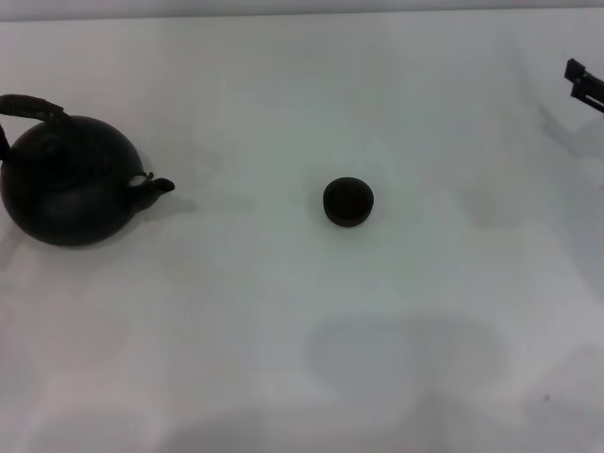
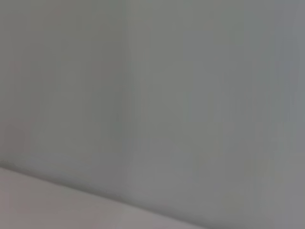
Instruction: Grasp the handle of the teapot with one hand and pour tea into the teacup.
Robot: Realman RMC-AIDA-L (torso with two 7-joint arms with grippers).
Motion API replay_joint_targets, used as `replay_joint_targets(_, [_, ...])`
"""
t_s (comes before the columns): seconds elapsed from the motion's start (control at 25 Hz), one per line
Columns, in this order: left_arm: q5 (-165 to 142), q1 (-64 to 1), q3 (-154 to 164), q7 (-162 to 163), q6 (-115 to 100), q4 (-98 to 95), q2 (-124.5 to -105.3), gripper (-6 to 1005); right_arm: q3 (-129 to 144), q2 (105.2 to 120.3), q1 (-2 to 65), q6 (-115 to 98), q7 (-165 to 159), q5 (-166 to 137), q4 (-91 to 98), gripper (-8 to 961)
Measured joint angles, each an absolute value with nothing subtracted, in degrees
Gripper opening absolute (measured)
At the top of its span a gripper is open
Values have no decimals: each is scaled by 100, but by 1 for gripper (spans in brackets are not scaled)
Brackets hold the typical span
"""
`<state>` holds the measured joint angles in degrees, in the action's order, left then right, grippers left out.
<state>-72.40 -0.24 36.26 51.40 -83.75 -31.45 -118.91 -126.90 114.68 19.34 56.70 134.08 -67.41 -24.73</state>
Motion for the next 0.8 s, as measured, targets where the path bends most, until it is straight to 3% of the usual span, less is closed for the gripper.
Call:
replay_joint_targets(0.4, [-6749, 106, 2593, 5067, -8719, -2844, -11899, 752, -13007, 11451, 1329, 6958, 13473, -6672, -2876, 868])
replay_joint_targets(0.8, [-6298, -146, 2479, 5049, -8734, -2418, -11865, 745, -13066, 11452, 1173, 7814, 14410, -6376, -2321, 869])
